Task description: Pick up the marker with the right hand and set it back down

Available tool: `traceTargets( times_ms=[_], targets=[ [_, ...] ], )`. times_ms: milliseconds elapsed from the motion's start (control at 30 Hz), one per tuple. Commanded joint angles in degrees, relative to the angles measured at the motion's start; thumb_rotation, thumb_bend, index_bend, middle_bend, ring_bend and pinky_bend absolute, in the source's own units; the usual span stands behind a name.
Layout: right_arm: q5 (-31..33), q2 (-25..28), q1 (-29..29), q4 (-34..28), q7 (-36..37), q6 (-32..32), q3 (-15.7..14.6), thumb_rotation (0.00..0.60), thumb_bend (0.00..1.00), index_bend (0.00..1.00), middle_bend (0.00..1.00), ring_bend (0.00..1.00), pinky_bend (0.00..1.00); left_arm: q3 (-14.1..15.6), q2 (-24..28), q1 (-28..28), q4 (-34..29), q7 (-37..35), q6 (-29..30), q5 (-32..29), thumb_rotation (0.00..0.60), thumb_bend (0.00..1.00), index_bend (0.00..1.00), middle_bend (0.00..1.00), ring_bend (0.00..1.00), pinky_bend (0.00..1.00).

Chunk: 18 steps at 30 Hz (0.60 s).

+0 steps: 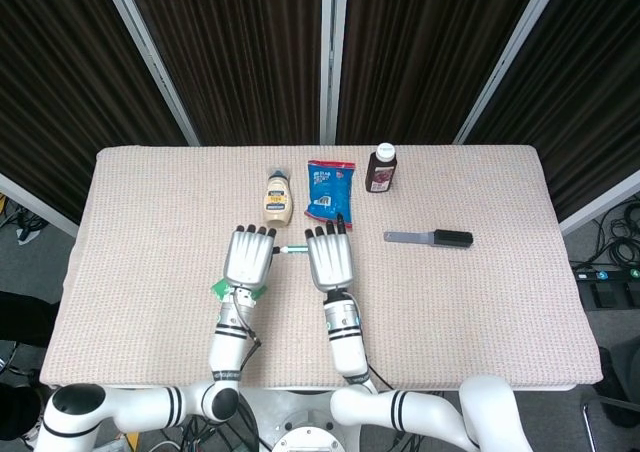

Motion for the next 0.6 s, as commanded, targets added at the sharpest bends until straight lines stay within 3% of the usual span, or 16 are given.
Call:
traceTargets(
  times_ms=[33,233,433,600],
  targets=[
    [0.0,0.2,-0.2,-0.2,-0.1,0.1,0.0,0.600,0.35,0.63,0.59,0.29,0.16,0.1,0.2,0.3,0.2,-0.7,0.0,0.2,0.600,0.40,0.62,0.61,0.55,0.60],
    [-0.4,1.1,-1.3,-1.3,0.3,0.7,-1.0,0.600,0.35,0.63,0.59,0.29,0.16,0.4,1.0,1.3,-0.1,-2.9,0.4,0.8,0.600,0.40,0.62,0.61,0.55,0.60],
    [-2.9,5.0,-6.0,-5.4,3.3,3.2,-5.3,0.600,0.35,0.63,0.59,0.29,0.16,2.0,2.5,4.2,-0.6,-7.3,1.5,1.8,0.600,0.40,0.62,0.61,0.55,0.60],
    [-3.7,9.8,-11.1,-8.0,6.2,4.1,-9.2,0.600,0.35,0.63,0.59,0.29,0.16,5.2,4.1,7.8,-0.9,-12.4,1.4,2.6,0.600,0.40,0.62,0.61,0.55,0.60]
  ],
)
